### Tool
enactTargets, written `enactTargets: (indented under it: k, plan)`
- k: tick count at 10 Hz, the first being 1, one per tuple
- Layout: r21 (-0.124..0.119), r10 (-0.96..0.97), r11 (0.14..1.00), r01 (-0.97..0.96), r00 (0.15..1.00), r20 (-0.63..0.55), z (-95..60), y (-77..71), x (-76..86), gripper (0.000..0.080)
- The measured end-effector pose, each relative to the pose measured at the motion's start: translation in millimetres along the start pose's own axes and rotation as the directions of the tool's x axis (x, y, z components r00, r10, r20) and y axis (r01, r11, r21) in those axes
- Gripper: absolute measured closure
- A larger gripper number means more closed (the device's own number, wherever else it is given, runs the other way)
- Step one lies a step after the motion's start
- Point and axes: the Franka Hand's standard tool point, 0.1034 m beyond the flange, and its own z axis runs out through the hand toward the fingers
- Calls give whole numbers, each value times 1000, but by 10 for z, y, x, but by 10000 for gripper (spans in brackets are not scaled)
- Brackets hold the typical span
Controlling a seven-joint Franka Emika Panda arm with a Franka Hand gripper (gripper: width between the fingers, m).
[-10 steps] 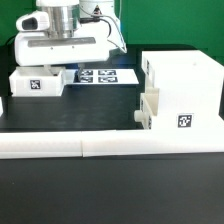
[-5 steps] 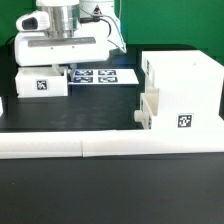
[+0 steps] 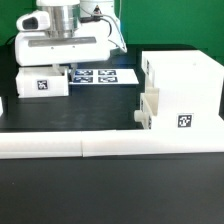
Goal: Assemble drawer
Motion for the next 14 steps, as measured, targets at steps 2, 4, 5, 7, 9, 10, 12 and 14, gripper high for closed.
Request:
enactTargets:
  k: [2,4,5,7,9,10,12,14]
  plan:
    - [3,-33,999,33,999,-7,-201,-153,226,757]
    - [5,-58,998,58,998,-15,-348,-266,443,757]
    - [9,-68,998,68,997,-19,-412,-314,586,757]
    - [10,-88,996,88,995,-50,-484,-363,906,757]
    - [6,-117,993,118,991,-61,-441,-352,970,757]
    - [5,-127,992,128,990,-61,-439,-352,972,757]
    - [-3,-243,970,243,968,-59,-435,-345,967,757]
    - [-16,-512,859,512,857,-51,-381,-229,953,757]
